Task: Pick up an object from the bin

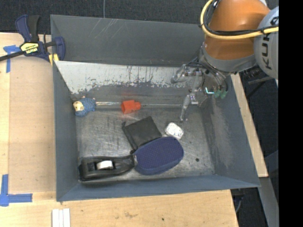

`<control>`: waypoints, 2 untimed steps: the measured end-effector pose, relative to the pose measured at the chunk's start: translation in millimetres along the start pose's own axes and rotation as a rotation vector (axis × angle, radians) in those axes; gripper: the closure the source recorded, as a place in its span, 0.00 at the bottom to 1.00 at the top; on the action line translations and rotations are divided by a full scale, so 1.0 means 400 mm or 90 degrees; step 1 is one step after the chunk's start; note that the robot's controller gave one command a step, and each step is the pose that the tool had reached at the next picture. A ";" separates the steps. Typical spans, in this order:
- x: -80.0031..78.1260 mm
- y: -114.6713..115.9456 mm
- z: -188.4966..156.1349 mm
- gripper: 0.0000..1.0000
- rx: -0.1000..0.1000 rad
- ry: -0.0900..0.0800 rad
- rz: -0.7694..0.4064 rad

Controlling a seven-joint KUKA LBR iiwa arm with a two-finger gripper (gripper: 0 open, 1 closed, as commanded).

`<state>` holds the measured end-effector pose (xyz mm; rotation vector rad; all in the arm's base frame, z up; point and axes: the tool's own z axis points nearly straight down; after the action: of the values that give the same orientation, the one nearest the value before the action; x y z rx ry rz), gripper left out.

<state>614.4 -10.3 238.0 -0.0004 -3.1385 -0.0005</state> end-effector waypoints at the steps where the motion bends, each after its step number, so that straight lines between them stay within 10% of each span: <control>1: 0.079 0.007 0.399 0.00 0.000 -0.005 0.005; 2: 0.288 0.126 0.370 0.00 0.004 -0.019 -0.208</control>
Offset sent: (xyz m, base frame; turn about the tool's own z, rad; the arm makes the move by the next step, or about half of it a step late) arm -0.0334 0.0035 -0.1587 0.0086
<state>498.7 40.4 90.2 0.5151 -3.1254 0.0083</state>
